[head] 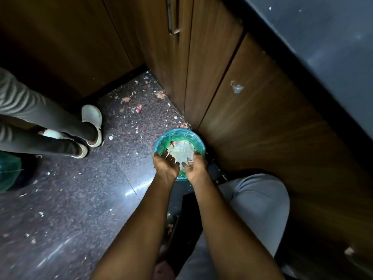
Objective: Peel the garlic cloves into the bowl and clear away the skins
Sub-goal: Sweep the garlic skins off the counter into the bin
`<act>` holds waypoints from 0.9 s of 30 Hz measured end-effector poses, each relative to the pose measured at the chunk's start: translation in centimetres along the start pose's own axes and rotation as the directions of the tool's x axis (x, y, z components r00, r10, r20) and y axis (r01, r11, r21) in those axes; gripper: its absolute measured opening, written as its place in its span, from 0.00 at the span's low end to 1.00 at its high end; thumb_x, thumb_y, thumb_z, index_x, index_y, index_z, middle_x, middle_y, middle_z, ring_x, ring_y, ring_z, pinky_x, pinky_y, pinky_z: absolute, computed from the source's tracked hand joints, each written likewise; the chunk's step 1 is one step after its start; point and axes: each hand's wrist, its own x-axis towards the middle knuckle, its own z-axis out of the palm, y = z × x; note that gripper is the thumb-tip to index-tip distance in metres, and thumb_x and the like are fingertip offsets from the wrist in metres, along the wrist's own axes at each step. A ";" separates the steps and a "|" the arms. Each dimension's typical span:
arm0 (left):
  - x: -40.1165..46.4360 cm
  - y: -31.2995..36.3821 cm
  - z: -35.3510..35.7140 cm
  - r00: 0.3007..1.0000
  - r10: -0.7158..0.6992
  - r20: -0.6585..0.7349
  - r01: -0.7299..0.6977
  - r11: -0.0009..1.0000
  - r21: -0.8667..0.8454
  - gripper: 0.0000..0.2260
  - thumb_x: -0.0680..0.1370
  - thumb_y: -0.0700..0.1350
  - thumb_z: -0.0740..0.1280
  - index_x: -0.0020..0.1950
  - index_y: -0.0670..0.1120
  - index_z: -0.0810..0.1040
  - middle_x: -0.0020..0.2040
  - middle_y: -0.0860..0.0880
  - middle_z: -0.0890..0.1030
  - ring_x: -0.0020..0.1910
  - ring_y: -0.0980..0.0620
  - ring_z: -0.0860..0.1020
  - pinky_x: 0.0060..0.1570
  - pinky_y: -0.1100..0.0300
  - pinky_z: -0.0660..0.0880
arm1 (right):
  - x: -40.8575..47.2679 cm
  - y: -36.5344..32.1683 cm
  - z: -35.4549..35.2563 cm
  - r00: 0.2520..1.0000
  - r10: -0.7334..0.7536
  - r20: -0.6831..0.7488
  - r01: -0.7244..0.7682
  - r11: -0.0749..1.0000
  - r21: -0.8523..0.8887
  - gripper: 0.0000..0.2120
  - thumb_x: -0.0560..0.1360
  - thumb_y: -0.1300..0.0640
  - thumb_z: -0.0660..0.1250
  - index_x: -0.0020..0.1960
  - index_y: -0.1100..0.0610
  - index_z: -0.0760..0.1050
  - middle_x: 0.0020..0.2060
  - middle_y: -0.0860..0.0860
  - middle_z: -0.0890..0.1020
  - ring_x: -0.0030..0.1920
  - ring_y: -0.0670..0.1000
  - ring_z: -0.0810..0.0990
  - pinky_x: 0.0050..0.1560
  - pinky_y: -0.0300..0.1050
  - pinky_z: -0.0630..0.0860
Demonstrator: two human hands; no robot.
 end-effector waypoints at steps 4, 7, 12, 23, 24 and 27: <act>0.7 -2.5 -0.5 0.974 0.080 0.212 -0.151 0.927 0.343 0.18 0.86 0.53 0.59 0.70 0.45 0.78 0.68 0.47 0.80 0.70 0.49 0.76 0.75 0.53 0.66 | 0.8 -0.1 -0.1 1.000 -0.017 -0.021 0.017 1.000 -0.025 0.10 0.83 0.64 0.59 0.60 0.62 0.78 0.54 0.57 0.80 0.54 0.55 0.78 0.59 0.52 0.76; 0.6 -4.8 -0.5 0.928 0.149 0.342 -0.344 0.695 0.631 0.09 0.85 0.39 0.63 0.61 0.44 0.82 0.60 0.44 0.83 0.63 0.48 0.78 0.72 0.55 0.70 | 1.4 0.4 -0.1 1.000 0.020 0.017 -0.019 0.999 -0.035 0.14 0.85 0.62 0.58 0.44 0.61 0.77 0.43 0.57 0.80 0.43 0.54 0.80 0.49 0.47 0.79; 2.4 -3.2 -0.8 0.869 0.280 0.407 -0.471 0.220 0.854 0.13 0.85 0.41 0.65 0.68 0.43 0.82 0.70 0.45 0.79 0.70 0.47 0.76 0.63 0.69 0.68 | 1.8 0.5 -0.2 0.988 0.060 0.142 -0.061 0.998 0.005 0.11 0.86 0.62 0.57 0.50 0.61 0.77 0.54 0.59 0.81 0.55 0.56 0.81 0.61 0.51 0.77; 4.1 0.0 -1.0 0.912 0.377 0.162 -0.372 0.592 0.715 0.09 0.80 0.31 0.68 0.50 0.45 0.81 0.43 0.48 0.82 0.41 0.52 0.79 0.47 0.59 0.77 | 1.2 -0.4 -0.7 0.982 -0.183 -0.044 0.166 0.953 -0.255 0.12 0.76 0.78 0.63 0.44 0.63 0.77 0.35 0.56 0.77 0.31 0.50 0.75 0.28 0.37 0.77; 4.0 -0.2 -1.0 0.914 0.376 0.152 -0.368 0.609 0.703 0.10 0.80 0.30 0.66 0.48 0.45 0.80 0.42 0.47 0.82 0.40 0.52 0.78 0.46 0.60 0.77 | 0.8 -0.5 -0.5 0.987 -0.162 0.002 0.157 0.951 -0.267 0.13 0.77 0.77 0.62 0.50 0.63 0.80 0.38 0.56 0.78 0.34 0.51 0.75 0.32 0.40 0.78; 5.4 -0.8 -0.3 0.877 0.479 0.024 -0.360 0.626 0.692 0.15 0.82 0.27 0.56 0.47 0.38 0.80 0.39 0.43 0.83 0.45 0.45 0.79 0.47 0.65 0.80 | -0.4 -0.7 0.0 0.986 -0.081 0.149 0.128 0.932 -0.340 0.27 0.80 0.73 0.56 0.74 0.55 0.73 0.59 0.54 0.79 0.58 0.53 0.77 0.63 0.51 0.73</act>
